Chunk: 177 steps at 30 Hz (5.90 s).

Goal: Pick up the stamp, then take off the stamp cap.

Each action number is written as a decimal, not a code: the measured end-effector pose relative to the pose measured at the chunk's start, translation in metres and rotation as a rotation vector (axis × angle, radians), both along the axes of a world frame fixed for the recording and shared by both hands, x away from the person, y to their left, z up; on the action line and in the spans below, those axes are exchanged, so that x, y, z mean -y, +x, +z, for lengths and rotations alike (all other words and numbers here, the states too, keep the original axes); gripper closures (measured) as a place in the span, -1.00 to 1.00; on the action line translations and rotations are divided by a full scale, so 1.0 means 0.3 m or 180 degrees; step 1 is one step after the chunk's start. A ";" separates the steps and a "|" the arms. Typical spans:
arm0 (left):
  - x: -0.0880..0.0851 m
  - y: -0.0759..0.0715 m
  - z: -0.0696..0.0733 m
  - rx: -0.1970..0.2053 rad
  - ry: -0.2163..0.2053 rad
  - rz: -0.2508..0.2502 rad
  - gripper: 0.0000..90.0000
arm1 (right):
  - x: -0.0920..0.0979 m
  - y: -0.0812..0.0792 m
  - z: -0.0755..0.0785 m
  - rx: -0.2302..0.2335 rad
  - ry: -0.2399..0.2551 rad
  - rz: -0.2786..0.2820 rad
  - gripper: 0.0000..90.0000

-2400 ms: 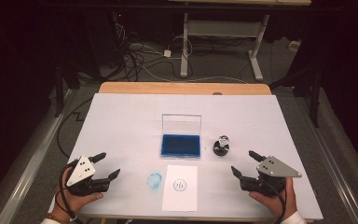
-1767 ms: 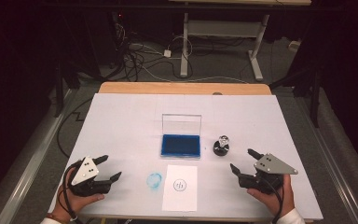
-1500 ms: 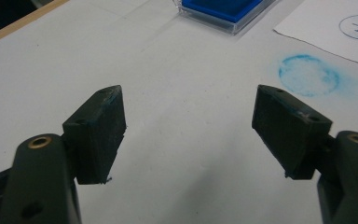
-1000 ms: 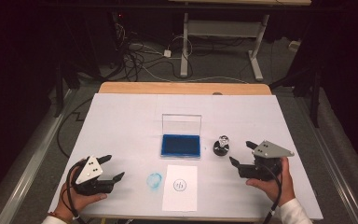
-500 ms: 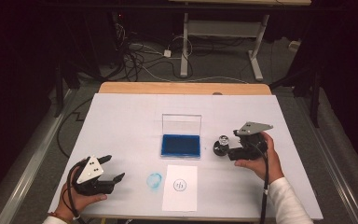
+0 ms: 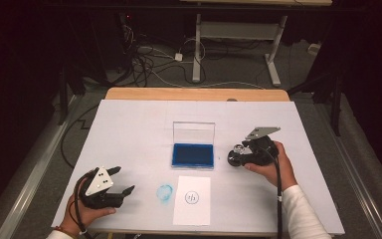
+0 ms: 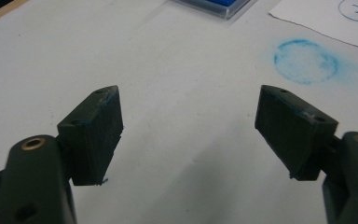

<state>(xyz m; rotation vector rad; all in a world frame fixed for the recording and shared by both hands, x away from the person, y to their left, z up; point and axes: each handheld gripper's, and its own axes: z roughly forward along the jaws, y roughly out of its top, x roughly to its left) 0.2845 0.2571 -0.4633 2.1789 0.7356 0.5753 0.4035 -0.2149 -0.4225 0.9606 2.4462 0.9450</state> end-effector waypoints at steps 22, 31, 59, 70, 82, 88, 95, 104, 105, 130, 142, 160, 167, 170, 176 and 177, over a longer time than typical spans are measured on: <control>0.012 0.004 -0.010 -0.0082 0.0096 -0.0093 -0.49 | -0.015 0.022 0.000 -0.0079 -0.0055 0.0077 0.25; 0.014 0.002 -0.010 -0.0083 0.0131 -0.0122 -0.49 | -0.019 0.020 0.002 -0.0085 -0.0083 0.0058 0.26; 0.011 -0.028 -0.005 -0.0001 0.0183 -0.0067 -0.46 | -0.039 -0.036 0.054 0.0069 0.0081 0.0215 0.26; -0.008 -0.024 -0.011 -0.0041 0.0122 0.0011 -0.47 | -0.080 -0.066 0.092 0.0187 0.0160 0.0398 0.26; 0.002 -0.036 -0.007 -0.0009 0.0128 0.0036 -0.46 | -0.127 -0.101 0.125 0.0257 0.0220 0.0561 0.26; -0.007 -0.035 -0.006 -0.0012 0.0076 0.0090 -0.46 | -0.157 -0.107 0.137 0.0276 0.0261 0.0695 0.26; -0.023 -0.050 -0.005 -0.0002 0.0089 0.0151 -0.46 | -0.199 -0.112 0.139 0.0292 0.0258 0.0814 0.26; -0.050 -0.071 -0.010 -0.0011 0.0093 0.0230 -0.46 | -0.258 -0.114 0.138 0.0288 0.0259 0.0975 0.26; -0.055 -0.075 -0.009 -0.0009 0.0073 0.0255 -0.46 | -0.262 -0.115 0.139 0.0283 0.0266 0.0977 0.26; -0.030 -0.075 -0.027 -0.0067 0.0208 0.0169 -0.46 | -0.342 -0.133 0.133 0.0308 0.0265 0.1223 0.26; 0.011 -0.034 0.004 0.0071 -0.0081 0.0135 -0.46 | -0.368 -0.174 0.148 0.0391 0.0321 0.1247 0.26; 0.173 0.087 0.040 -0.0029 -0.0140 -0.0255 -0.38 | -0.397 -0.164 0.162 0.0392 0.0462 0.1159 0.26; 0.250 0.117 0.055 -0.0035 -0.0251 -0.0421 -0.38 | -0.389 -0.166 0.177 0.0435 0.0525 0.1077 0.26; 0.282 0.128 0.060 -0.0040 -0.0290 -0.0467 -0.41 | -0.391 -0.168 0.182 0.0437 0.0570 0.1059 0.26; 0.351 0.134 0.066 -0.0009 -0.0325 -0.0595 -0.41 | -0.409 -0.175 0.178 0.0428 0.0596 0.1074 0.26; 0.361 0.133 0.067 -0.0005 -0.0334 -0.0611 -0.41 | -0.412 -0.177 0.175 0.0416 0.0600 0.1057 0.26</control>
